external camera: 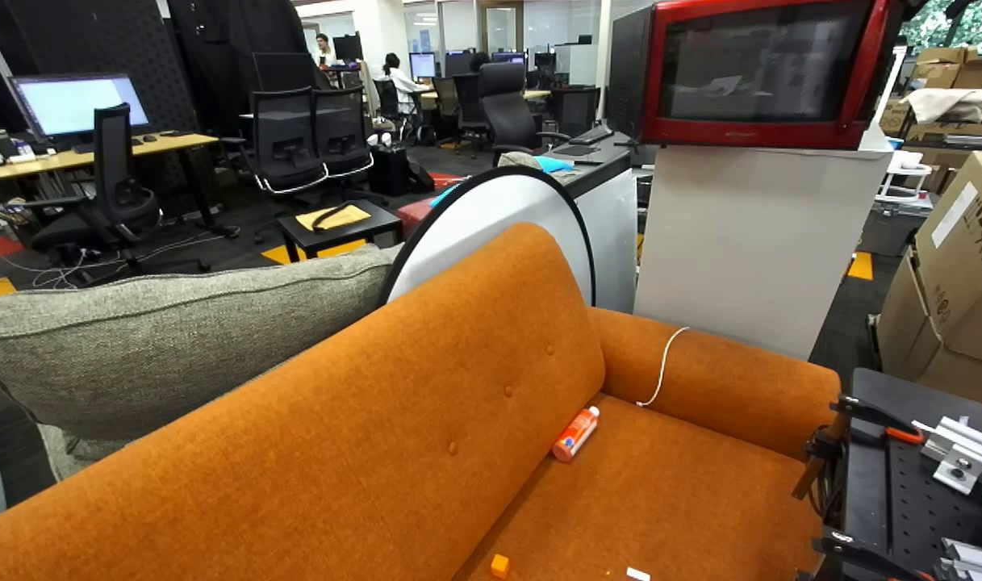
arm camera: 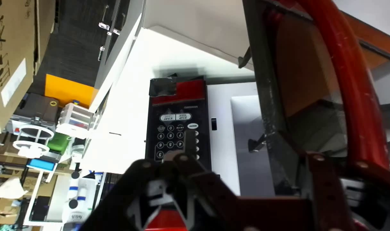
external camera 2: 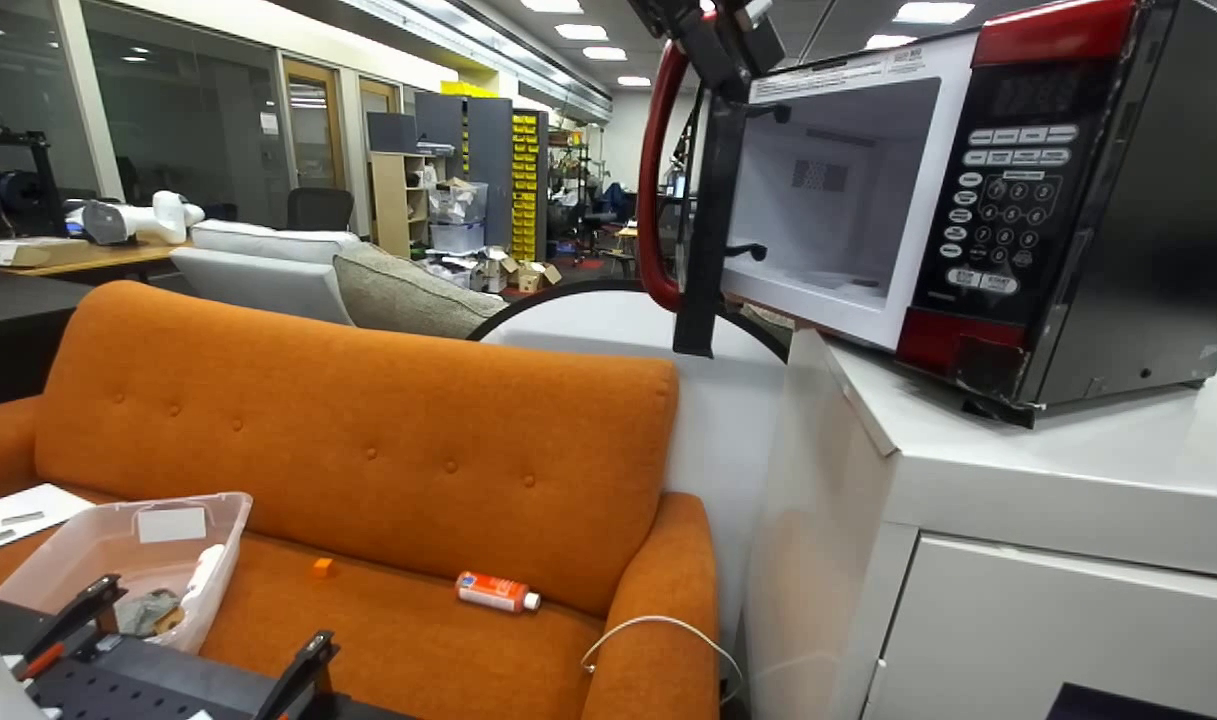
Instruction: Open the microwave fully
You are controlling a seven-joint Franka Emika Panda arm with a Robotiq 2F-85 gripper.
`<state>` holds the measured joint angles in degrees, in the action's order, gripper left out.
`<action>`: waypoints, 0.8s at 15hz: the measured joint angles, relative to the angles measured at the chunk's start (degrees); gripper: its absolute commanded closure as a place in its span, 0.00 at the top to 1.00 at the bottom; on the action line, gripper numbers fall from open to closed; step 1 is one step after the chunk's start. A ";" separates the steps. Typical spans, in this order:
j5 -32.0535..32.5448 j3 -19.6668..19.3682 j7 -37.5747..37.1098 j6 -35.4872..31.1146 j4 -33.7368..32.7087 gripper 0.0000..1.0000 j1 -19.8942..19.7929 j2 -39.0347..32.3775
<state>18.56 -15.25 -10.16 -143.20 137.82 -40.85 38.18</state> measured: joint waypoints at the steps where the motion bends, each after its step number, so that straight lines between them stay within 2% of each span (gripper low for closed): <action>1: 0.01 0.43 0.33 -0.24 1.11 1.00 0.14 1.71; 6: 0.03 1.56 1.88 -0.73 5.43 1.00 0.27 7.52; 12: -0.04 1.72 2.54 -0.82 6.68 1.00 0.79 9.13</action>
<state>18.52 -13.53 -7.63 -144.01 144.50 -40.06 47.31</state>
